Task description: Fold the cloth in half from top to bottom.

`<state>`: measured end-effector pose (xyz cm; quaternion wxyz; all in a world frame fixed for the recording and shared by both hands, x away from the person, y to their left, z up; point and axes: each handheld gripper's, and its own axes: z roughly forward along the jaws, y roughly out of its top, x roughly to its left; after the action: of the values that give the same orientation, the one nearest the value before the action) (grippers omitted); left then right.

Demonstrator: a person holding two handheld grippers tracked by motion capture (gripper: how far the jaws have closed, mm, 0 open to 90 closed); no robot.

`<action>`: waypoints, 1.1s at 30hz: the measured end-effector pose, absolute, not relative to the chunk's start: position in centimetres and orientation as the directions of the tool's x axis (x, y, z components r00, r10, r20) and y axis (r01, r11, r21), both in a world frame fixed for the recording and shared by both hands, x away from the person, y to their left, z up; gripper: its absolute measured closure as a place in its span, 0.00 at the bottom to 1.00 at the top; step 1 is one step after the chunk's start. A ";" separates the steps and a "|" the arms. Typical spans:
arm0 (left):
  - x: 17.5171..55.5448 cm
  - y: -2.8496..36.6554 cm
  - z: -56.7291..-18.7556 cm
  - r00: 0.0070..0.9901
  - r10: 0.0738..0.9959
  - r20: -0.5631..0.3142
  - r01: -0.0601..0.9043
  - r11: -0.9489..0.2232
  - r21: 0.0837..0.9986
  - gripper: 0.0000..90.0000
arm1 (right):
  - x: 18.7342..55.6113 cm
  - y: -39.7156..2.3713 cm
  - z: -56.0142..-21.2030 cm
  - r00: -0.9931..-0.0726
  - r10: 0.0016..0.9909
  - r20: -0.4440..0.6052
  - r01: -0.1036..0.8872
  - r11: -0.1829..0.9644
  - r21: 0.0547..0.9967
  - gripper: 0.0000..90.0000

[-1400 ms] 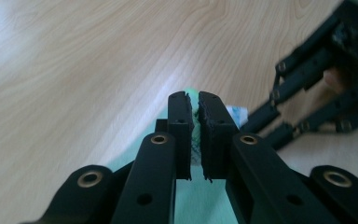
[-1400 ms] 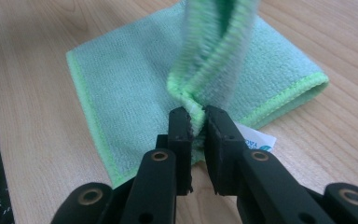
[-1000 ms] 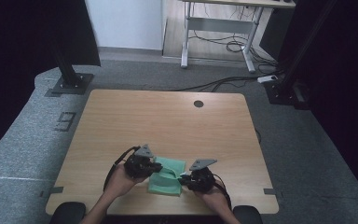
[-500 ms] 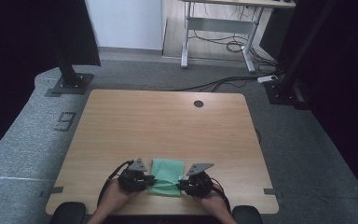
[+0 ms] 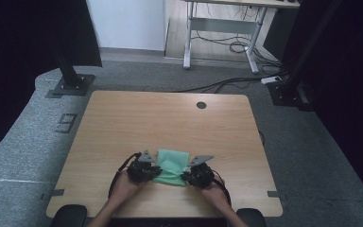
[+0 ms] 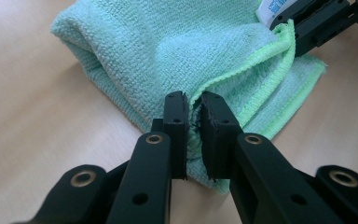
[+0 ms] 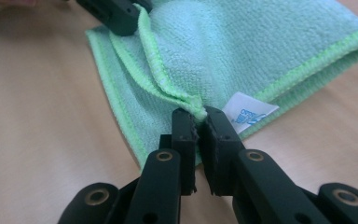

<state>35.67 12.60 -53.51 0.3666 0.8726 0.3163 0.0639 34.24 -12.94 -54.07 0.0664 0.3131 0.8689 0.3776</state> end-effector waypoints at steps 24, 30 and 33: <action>32.9 12.3 -53.2 0.822 0.560 -0.100 0.462 -0.554 0.693 0.80 | 33.1 -15.3 -51.8 -0.792 0.596 0.133 0.484 0.479 0.732 0.63; 32.5 12.2 -53.1 0.824 0.556 -0.109 0.462 -0.547 0.698 0.66 | 34.5 -14.3 -51.1 -0.762 0.639 0.107 0.489 0.459 0.742 0.46; 32.4 12.7 -52.3 0.821 0.558 -0.126 0.467 -0.527 0.710 0.56 | 35.3 -13.4 -52.5 -0.730 0.676 0.100 0.525 0.461 0.716 0.37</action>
<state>32.41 12.66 -52.34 0.3873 0.8719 0.2938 0.0584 35.28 -13.45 -52.45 0.0994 0.3535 0.8488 0.3803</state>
